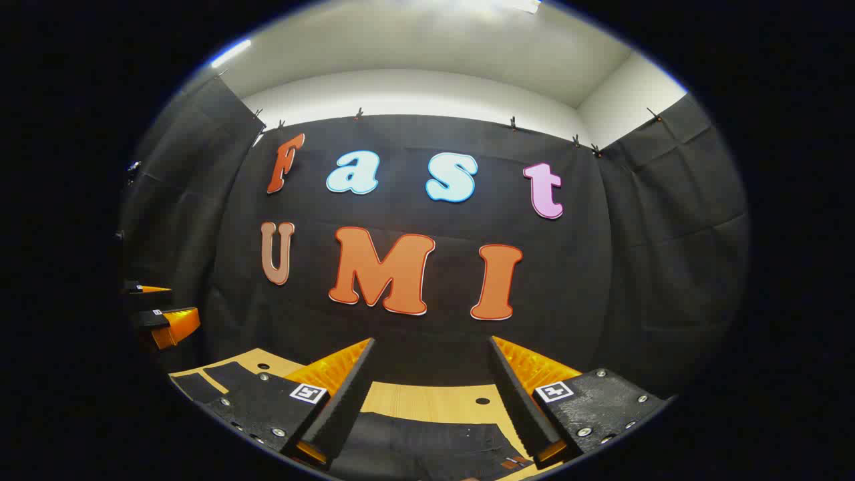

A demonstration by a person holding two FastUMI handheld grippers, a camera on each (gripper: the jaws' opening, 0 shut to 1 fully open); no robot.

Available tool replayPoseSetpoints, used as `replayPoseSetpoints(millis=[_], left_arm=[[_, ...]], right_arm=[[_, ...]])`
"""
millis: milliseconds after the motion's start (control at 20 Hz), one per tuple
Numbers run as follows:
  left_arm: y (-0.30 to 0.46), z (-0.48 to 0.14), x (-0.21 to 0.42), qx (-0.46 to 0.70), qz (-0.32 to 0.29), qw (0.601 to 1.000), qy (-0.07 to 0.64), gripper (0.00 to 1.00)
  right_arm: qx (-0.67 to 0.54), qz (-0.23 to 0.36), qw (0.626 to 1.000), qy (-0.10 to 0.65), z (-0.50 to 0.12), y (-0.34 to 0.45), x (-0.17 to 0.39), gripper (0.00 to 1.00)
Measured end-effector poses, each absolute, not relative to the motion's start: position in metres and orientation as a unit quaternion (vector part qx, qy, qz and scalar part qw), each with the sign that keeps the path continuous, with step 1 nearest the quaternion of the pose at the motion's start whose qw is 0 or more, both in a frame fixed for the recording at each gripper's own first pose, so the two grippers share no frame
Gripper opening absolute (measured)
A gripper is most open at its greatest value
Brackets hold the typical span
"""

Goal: Grasp the waist and the cuffs of the jeans and fold them to make the two legs overlap; first hold the waist and fold one-third of the jeans toward the cuffs, then hold the cuffs and fold the remaining one-third in the same direction to finish folding.

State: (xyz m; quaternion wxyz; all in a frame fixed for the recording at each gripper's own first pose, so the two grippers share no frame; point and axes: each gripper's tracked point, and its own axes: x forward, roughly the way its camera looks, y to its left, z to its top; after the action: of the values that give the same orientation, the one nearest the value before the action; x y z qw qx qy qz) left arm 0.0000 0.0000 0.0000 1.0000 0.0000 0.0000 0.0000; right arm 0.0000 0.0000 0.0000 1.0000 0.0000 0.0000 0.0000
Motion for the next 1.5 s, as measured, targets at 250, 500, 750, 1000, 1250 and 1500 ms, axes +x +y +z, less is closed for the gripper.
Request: replayPoseSetpoints(millis=[250, 500, 750, 1000, 1250, 1500], left_arm=[[0.003, -0.001, 0.014, 0.003, -0.003, 1.0, 0.002, 0.96], [0.003, -0.007, 0.024, 0.006, -0.006, 1.0, 0.012, 0.96], [0.007, -0.014, 0.03, 0.009, 0.002, 1.0, 0.019, 0.98], [0.01, -0.017, 0.031, 0.011, 0.015, 1.0, 0.024, 0.98], [0.029, -0.04, 0.038, 0.0, 0.031, 0.998, 0.056, 0.99], [0.088, -0.084, 0.037, -0.026, 0.081, 0.988, 0.129, 0.99]], right_arm=[[0.004, -0.006, 1.0, 0.012, -0.01, -0.001, 0.008, 0.98], [0.007, 0.003, 1.0, 0.02, -0.019, 0.012, 0.016, 0.98], [0.007, 0.019, 1.0, 0.024, -0.022, 0.024, 0.029, 0.98], [0.009, 0.029, 0.999, 0.029, -0.028, 0.026, 0.039, 1.0], [0.021, 0.018, 0.998, 0.06, -0.049, 0.019, 0.051, 0.98], [0.053, -0.026, 0.98, 0.188, -0.129, -0.009, 0.046, 0.98]])
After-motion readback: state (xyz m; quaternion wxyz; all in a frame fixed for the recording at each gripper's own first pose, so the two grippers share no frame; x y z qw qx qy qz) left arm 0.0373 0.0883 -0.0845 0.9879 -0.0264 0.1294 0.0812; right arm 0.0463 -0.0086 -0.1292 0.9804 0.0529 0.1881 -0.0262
